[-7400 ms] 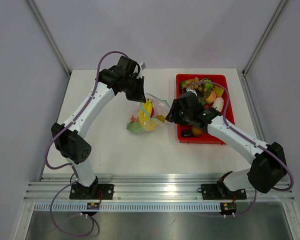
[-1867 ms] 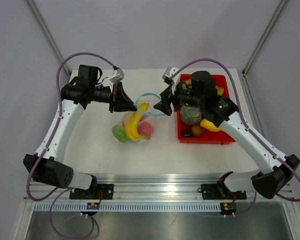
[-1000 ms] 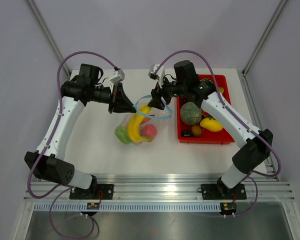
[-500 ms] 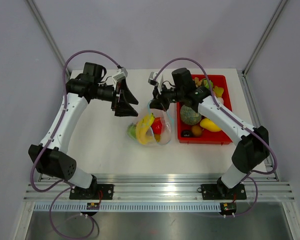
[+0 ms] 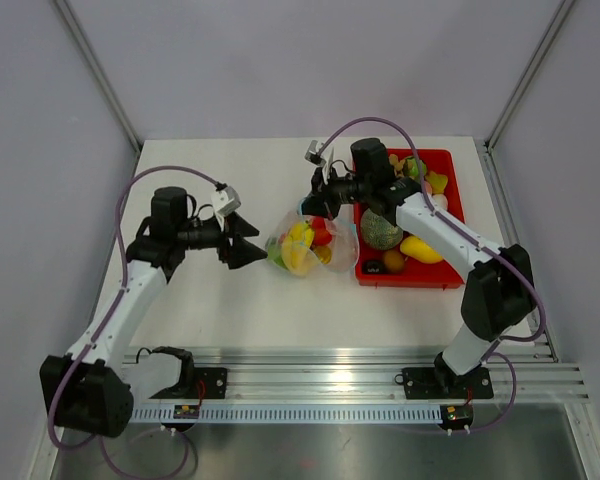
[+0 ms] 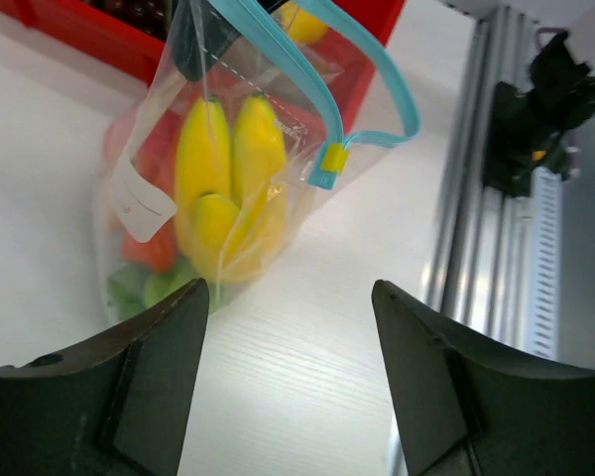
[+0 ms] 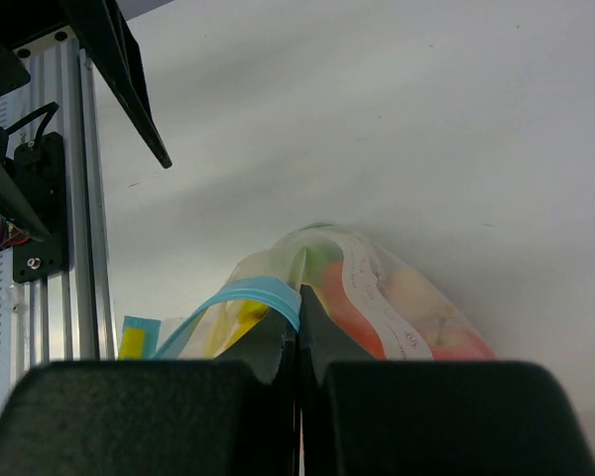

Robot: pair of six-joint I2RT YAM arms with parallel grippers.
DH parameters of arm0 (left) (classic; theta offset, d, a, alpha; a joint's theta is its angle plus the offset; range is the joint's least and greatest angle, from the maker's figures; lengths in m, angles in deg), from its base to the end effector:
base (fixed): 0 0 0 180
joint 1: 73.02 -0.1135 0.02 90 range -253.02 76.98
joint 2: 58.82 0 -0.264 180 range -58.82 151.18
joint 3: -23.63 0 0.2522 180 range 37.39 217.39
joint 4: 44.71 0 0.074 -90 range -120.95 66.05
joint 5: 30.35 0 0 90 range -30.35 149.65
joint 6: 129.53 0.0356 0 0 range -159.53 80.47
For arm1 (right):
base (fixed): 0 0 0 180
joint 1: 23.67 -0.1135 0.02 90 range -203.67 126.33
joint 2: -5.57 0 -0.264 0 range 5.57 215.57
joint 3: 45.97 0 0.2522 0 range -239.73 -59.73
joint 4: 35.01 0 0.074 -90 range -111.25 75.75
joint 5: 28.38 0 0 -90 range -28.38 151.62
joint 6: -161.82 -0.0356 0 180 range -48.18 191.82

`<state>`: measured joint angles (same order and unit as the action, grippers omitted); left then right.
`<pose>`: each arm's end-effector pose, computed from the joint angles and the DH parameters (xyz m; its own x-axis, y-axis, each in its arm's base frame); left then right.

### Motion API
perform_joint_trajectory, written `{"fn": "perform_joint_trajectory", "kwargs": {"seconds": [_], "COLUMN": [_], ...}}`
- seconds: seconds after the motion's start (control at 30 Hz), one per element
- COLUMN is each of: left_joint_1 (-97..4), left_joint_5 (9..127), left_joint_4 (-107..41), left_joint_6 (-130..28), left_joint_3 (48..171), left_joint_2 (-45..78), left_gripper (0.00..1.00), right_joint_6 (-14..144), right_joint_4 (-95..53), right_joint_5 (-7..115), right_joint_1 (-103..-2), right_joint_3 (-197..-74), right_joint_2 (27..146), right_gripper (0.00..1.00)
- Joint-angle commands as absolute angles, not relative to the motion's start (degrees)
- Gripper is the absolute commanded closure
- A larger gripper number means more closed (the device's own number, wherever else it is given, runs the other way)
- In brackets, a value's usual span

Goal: Place the food in the zip-top bag and seal the zipper
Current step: Zip the zipper food storage bag at the center of the board.

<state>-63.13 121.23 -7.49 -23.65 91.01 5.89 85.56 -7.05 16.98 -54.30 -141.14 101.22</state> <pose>0.2252 -0.0710 0.3124 -0.3197 0.1879 -0.9287 0.9179 0.3046 -0.2544 0.3190 0.2179 0.3268 -0.1857 -0.3063 -0.9336 -0.9659 0.2313 0.1162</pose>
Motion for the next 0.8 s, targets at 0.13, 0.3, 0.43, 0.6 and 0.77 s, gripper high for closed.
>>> {"fn": "perform_joint_trajectory", "kwargs": {"seconds": [0.13, 0.3, 0.43, 0.6, 0.77], "left_joint_1": [-51.1, -48.2, -46.9, -46.7, -45.8], "left_joint_5": [92.5, 87.1, 84.7, 89.3, 92.9], "left_joint_4": [-28.6, -36.0, -38.5, -42.8, -44.0], "left_joint_6": [-21.1, -20.9, -20.2, -24.8, -27.2], "left_joint_3": [83.2, 78.8, 78.0, 77.5, 77.5], "left_joint_2": [-1.8, -2.2, -0.4, 1.9, 3.6], "left_gripper": [0.3, 0.27, 0.28, 0.28, 0.35], "right_joint_6": [79.9, 78.6, 78.6, 78.3, 77.9], "right_joint_4": [-10.1, -10.9, -10.8, -10.9, -11.1], "right_joint_5": [13.8, 13.8, 14.2, 14.1, 13.9], "right_joint_1": [-52.8, -52.8, -52.8, -52.8, -52.8], "right_joint_3": [-146.0, -145.9, -145.8, -145.9, -146.2], "right_joint_2": [104.9, 105.1, 104.9, 105.1, 105.3], "right_gripper": [1.0, 1.0, 1.0, 1.0, 1.0]}}
